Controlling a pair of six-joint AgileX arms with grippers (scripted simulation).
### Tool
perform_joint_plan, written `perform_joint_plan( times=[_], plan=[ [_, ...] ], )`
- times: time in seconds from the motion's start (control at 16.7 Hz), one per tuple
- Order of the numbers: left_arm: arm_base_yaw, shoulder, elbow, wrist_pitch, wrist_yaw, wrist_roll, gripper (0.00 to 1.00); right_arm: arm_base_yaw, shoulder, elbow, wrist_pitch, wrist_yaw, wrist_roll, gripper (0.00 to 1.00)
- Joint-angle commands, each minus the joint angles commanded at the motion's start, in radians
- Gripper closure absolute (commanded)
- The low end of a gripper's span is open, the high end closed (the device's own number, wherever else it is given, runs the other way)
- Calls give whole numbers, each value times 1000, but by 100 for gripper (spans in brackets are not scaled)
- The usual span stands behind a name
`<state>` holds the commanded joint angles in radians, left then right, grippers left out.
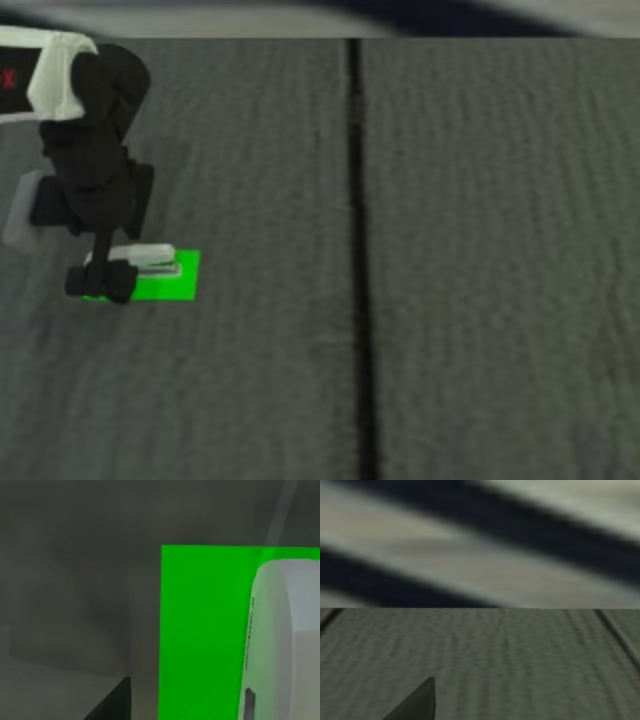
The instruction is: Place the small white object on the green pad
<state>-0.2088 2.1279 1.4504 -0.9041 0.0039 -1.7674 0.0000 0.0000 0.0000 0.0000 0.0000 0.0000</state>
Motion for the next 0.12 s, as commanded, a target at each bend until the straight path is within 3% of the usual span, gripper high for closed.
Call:
perform_joint_plan(
  times=[0.12],
  plan=[
    [0, 0, 0, 0, 0, 0, 0, 0, 0, 0, 0, 0, 0, 0]
  ],
)
